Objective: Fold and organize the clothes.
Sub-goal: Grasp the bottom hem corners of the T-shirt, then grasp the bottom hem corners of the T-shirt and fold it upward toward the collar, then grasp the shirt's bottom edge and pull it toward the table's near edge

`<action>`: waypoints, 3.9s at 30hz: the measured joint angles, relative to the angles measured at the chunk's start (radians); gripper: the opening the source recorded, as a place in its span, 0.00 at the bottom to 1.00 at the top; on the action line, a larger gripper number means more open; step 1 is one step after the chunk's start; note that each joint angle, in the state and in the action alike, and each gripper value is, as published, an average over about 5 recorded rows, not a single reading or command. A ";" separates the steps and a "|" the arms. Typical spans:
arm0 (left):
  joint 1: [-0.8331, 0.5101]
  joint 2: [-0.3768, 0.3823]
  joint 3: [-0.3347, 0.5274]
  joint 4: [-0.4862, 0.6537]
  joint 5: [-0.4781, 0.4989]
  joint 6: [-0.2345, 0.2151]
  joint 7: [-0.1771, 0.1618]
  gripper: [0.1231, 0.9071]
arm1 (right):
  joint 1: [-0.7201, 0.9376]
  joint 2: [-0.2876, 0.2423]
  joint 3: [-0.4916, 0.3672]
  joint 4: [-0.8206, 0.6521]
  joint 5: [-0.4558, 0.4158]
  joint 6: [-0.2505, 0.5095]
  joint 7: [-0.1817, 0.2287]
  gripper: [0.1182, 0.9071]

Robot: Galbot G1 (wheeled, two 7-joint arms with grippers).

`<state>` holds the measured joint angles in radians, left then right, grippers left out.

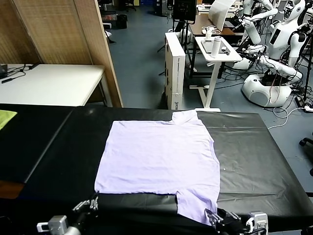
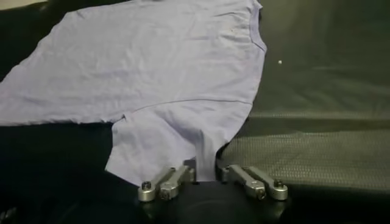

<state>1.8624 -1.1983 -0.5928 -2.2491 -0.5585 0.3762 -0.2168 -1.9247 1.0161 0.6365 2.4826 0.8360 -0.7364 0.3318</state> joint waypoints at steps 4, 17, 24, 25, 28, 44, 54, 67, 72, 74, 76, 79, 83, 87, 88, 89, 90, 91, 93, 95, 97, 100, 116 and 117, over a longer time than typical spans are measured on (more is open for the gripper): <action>0.021 -0.003 -0.005 -0.019 -0.010 0.000 -0.020 0.03 | -0.023 0.007 0.006 0.022 -0.016 0.000 0.001 0.03; 0.068 -0.020 -0.031 -0.099 -0.006 -0.029 -0.020 0.03 | 0.099 -0.026 0.040 -0.001 0.002 0.054 -0.048 0.03; -0.010 -0.042 -0.026 -0.074 -0.027 -0.037 -0.007 0.03 | 0.286 -0.055 -0.002 -0.100 0.044 0.103 -0.076 0.03; -0.026 -0.046 -0.026 -0.066 -0.030 -0.038 -0.006 0.03 | 0.318 -0.057 -0.013 -0.120 0.044 0.105 -0.077 0.03; -0.077 -0.057 -0.021 -0.038 -0.035 -0.040 0.000 0.03 | 0.418 -0.063 -0.047 -0.189 0.041 0.111 -0.076 0.03; -0.341 -0.076 0.036 0.120 -0.002 -0.047 0.001 0.03 | 0.768 -0.030 -0.281 -0.484 -0.049 0.152 -0.081 0.03; -0.440 -0.039 0.071 0.234 0.010 -0.052 0.008 0.03 | 0.808 0.008 -0.327 -0.544 -0.091 0.151 -0.079 0.03; -0.473 -0.027 0.093 0.299 0.019 -0.056 0.008 0.03 | 0.789 0.009 -0.303 -0.533 -0.102 0.162 -0.120 0.23; -0.475 -0.034 0.090 0.297 0.031 -0.062 0.005 0.08 | 0.758 -0.019 -0.271 -0.497 -0.101 0.140 -0.142 0.63; -0.475 -0.035 0.088 0.294 0.035 -0.060 0.001 0.20 | 0.740 -0.033 -0.257 -0.480 -0.102 0.132 -0.146 0.79; -0.473 -0.036 0.086 0.289 0.033 -0.056 -0.005 0.34 | 0.715 -0.049 -0.240 -0.461 -0.105 0.129 -0.151 0.90; -0.466 -0.036 0.082 0.276 0.029 -0.049 -0.011 0.54 | 0.666 -0.075 -0.209 -0.433 -0.113 0.133 -0.165 0.98; -0.446 -0.037 0.075 0.256 0.028 -0.027 -0.013 0.89 | 0.591 -0.102 -0.166 -0.404 -0.122 0.140 -0.178 1.00; -0.407 -0.043 0.068 0.220 0.044 -0.003 -0.002 0.99 | 0.524 -0.110 -0.136 -0.389 -0.124 0.140 -0.184 1.00; -0.394 -0.045 0.067 0.212 0.049 -0.002 0.001 0.99 | 0.511 -0.109 -0.133 -0.388 -0.126 0.140 -0.185 1.00; -0.382 -0.046 0.066 0.205 0.053 -0.001 0.003 1.00 | 0.500 -0.108 -0.131 -0.388 -0.128 0.140 -0.186 1.00; -0.369 -0.048 0.065 0.200 0.056 -0.001 0.004 1.00 | 0.491 -0.108 -0.130 -0.388 -0.131 0.141 -0.188 1.00; -0.358 -0.048 0.064 0.196 0.057 -0.001 0.005 1.00 | 0.485 -0.107 -0.130 -0.388 -0.132 0.141 -0.189 0.99; -0.340 -0.049 0.063 0.194 0.059 -0.001 0.007 1.00 | 0.477 -0.106 -0.129 -0.389 -0.134 0.141 -0.191 0.96; -0.330 -0.050 0.062 0.194 0.060 -0.001 0.008 1.00 | 0.474 -0.106 -0.128 -0.391 -0.135 0.141 -0.193 0.88; -0.324 -0.051 0.063 0.194 0.060 -0.001 0.008 1.00 | 0.472 -0.107 -0.128 -0.394 -0.136 0.141 -0.194 0.80; -0.320 -0.054 0.064 0.196 0.061 -0.001 0.007 1.00 | 0.472 -0.106 -0.132 -0.401 -0.141 0.142 -0.196 0.72; -0.318 -0.052 0.064 0.220 0.069 -0.009 0.005 0.79 | 0.457 -0.098 -0.139 -0.397 -0.150 0.142 -0.202 0.03; -0.318 -0.052 0.064 0.220 0.069 -0.010 0.005 0.75 | 0.455 -0.098 -0.139 -0.396 -0.150 0.142 -0.202 0.03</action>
<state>1.5449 -1.2500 -0.5287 -2.0288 -0.4897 0.3663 -0.2117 -1.4696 0.9179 0.4976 2.0866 0.6860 -0.5941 0.1295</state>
